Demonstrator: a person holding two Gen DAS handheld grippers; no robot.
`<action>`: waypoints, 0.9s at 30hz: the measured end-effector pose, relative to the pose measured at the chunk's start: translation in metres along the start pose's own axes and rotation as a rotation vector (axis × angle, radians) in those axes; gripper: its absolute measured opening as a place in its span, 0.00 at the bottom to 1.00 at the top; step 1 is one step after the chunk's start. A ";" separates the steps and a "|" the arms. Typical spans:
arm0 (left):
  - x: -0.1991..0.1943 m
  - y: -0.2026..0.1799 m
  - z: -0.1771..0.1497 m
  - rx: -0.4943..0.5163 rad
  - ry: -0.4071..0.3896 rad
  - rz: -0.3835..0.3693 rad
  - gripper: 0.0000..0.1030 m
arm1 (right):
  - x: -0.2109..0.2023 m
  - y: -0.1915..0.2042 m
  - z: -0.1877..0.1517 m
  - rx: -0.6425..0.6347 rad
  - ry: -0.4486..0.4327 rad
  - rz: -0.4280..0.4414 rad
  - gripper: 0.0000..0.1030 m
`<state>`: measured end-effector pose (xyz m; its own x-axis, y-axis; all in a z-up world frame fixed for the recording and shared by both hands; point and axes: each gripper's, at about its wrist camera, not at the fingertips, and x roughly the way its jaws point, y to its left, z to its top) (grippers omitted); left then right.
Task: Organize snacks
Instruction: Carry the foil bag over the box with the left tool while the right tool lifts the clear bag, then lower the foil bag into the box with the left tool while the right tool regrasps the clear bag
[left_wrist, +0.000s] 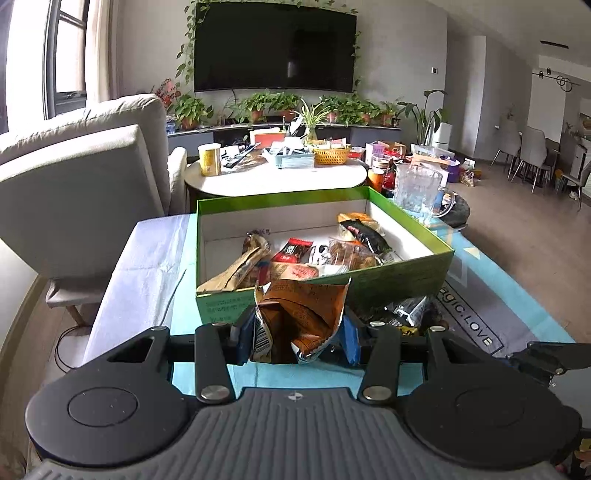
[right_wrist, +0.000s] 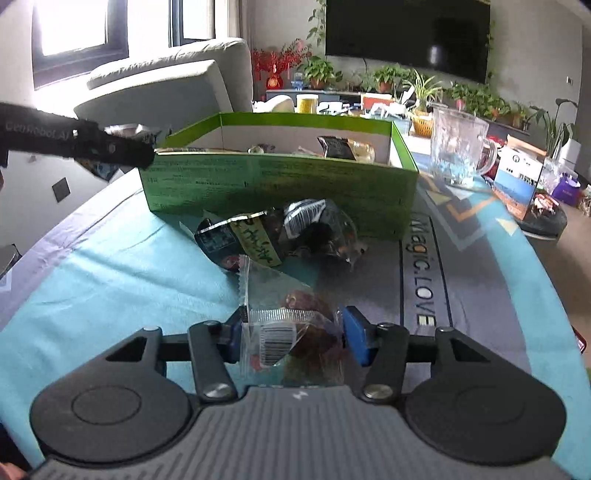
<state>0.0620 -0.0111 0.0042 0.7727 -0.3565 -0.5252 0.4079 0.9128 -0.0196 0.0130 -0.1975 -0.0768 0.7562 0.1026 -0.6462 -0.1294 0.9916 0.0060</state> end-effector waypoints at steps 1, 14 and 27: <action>0.000 -0.001 0.001 0.003 -0.001 -0.001 0.42 | 0.000 0.001 -0.001 -0.002 0.007 -0.008 0.36; 0.002 -0.004 0.011 0.027 -0.027 -0.002 0.42 | -0.012 -0.005 0.007 0.055 -0.058 0.093 0.35; 0.009 -0.004 0.030 0.025 -0.075 0.009 0.42 | -0.011 -0.021 0.018 0.068 -0.064 0.102 0.36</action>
<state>0.0815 -0.0242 0.0246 0.8102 -0.3630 -0.4602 0.4118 0.9112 0.0063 0.0189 -0.2185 -0.0556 0.7811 0.2061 -0.5894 -0.1661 0.9785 0.1221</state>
